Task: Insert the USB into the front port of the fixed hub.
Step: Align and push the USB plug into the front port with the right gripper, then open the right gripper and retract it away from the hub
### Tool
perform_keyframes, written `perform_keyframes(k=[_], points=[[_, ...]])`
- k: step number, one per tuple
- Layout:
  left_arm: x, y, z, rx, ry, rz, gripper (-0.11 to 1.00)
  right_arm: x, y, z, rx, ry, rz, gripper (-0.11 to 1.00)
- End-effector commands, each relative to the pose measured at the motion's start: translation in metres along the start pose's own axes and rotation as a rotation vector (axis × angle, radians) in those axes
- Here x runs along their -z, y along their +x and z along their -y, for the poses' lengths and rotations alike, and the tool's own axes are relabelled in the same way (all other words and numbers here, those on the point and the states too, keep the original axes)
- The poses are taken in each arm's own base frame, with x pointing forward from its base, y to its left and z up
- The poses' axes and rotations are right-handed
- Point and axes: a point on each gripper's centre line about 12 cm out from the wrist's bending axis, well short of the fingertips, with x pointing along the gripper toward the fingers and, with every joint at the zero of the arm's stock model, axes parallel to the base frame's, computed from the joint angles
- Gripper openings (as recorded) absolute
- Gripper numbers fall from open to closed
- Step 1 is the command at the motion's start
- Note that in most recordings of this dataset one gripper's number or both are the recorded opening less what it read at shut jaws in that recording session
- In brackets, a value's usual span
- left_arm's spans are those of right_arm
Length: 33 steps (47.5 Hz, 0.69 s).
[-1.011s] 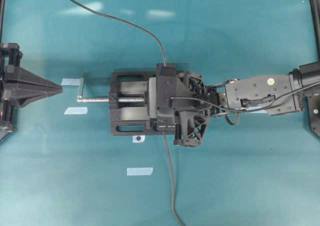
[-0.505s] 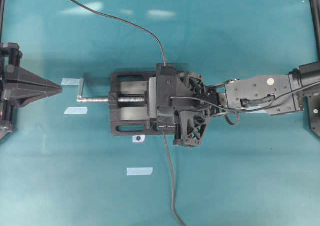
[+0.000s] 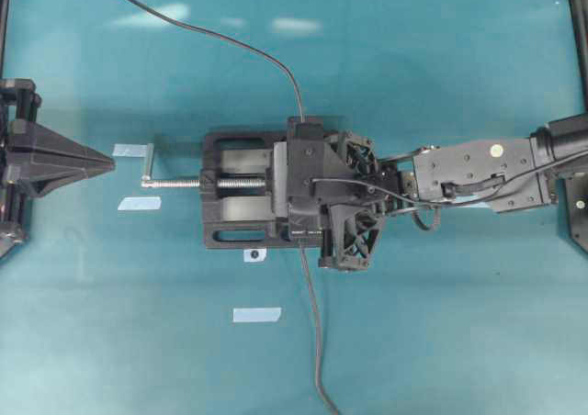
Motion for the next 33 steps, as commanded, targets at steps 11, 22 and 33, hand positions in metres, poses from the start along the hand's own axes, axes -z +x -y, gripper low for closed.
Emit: perform_keyframes(k=[11,22,33], points=[[-0.006,0.001,0.000,0.001,0.002,0.015,0.00,-0.007,-0.007,-0.002,-0.001,0.013,0.002,0.67],[-0.006,0.000,0.000,0.001,0.000,0.018,0.00,-0.007,-0.010,-0.002,0.003,0.010,-0.007,0.74],[-0.007,0.000,0.000,0.001,0.002,0.020,0.00,-0.009,-0.013,-0.002,0.003,0.009,0.001,0.74]])
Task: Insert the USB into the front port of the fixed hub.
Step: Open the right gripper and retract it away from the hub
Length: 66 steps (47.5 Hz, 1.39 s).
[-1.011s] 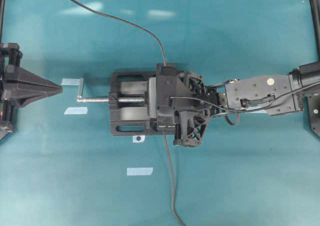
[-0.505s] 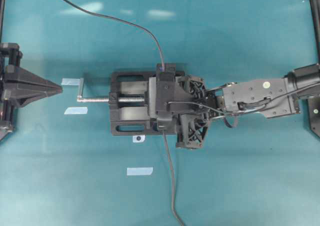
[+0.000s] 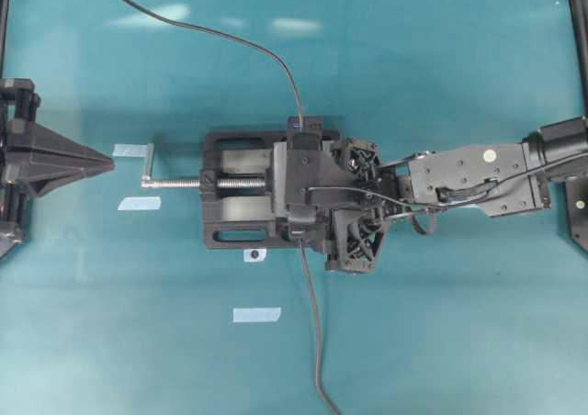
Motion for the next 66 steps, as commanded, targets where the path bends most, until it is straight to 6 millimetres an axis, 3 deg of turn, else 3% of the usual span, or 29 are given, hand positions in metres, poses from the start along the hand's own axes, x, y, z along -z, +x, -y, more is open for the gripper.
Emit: perform_keyframes(k=[1,14,39,66], points=[[-0.005,0.001,0.000,0.001,0.002,0.014,0.00,-0.016,-0.016,-0.002,-0.009,0.008,0.061,0.74],[-0.005,0.001,0.000,0.001,0.002,0.014,0.00,-0.017,-0.027,-0.001,-0.011,0.006,0.082,0.74],[-0.006,-0.002,0.000,0.001,0.000,0.025,0.00,-0.005,-0.069,0.002,-0.024,0.007,0.159,0.74],[-0.005,-0.005,0.000,0.001,0.002,0.031,0.00,0.008,-0.092,0.003,-0.050,0.009,0.266,0.74]])
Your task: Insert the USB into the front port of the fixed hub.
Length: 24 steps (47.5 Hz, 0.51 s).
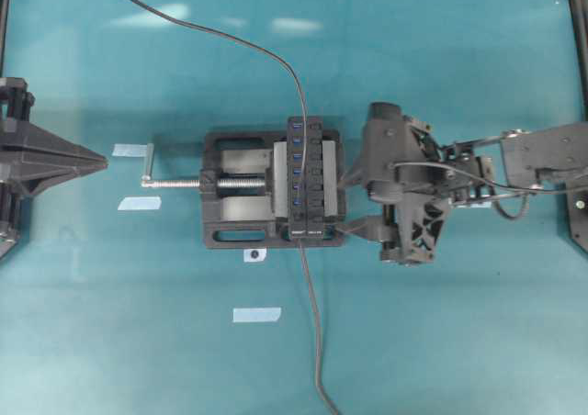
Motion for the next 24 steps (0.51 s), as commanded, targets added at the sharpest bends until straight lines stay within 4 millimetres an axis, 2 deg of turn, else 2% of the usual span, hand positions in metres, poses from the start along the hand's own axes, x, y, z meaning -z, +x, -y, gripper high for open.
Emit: perform_keyframes(k=[1,24], points=[[-0.004,0.001,0.000,0.001,0.002,0.009,0.00,-0.009,-0.013,-0.002,-0.013,0.006,0.065,0.74],[-0.005,0.001,0.000,0.001,0.002,0.011,0.00,0.002,-0.026,-0.001,-0.040,0.006,0.167,0.74]])
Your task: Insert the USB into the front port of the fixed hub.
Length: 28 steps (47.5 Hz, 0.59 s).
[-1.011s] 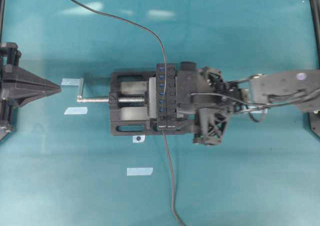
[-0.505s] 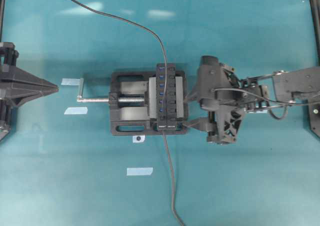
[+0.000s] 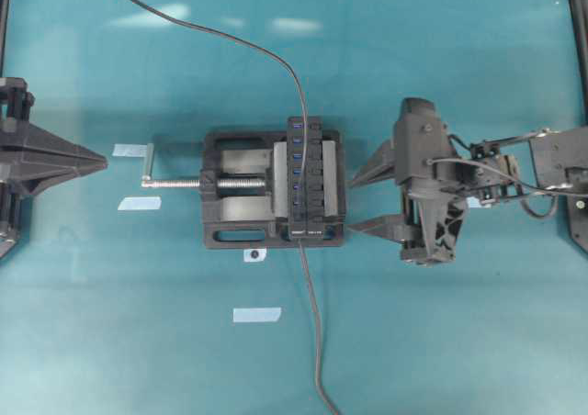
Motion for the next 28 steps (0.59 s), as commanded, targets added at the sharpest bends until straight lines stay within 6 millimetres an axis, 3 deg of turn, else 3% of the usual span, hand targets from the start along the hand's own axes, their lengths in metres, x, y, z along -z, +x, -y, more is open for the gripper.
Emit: perform_keyframes(k=[1,28], points=[[-0.0044,0.0014,0.0002,0.001,0.002,0.009,0.00,-0.0092,-0.0090,-0.0015,-0.012,0.007,0.062,0.74],[-0.0041,0.0016,0.0002,0.000,0.000,0.008,0.00,-0.0044,-0.0125,-0.0015,-0.023,0.006,0.100,0.74]])
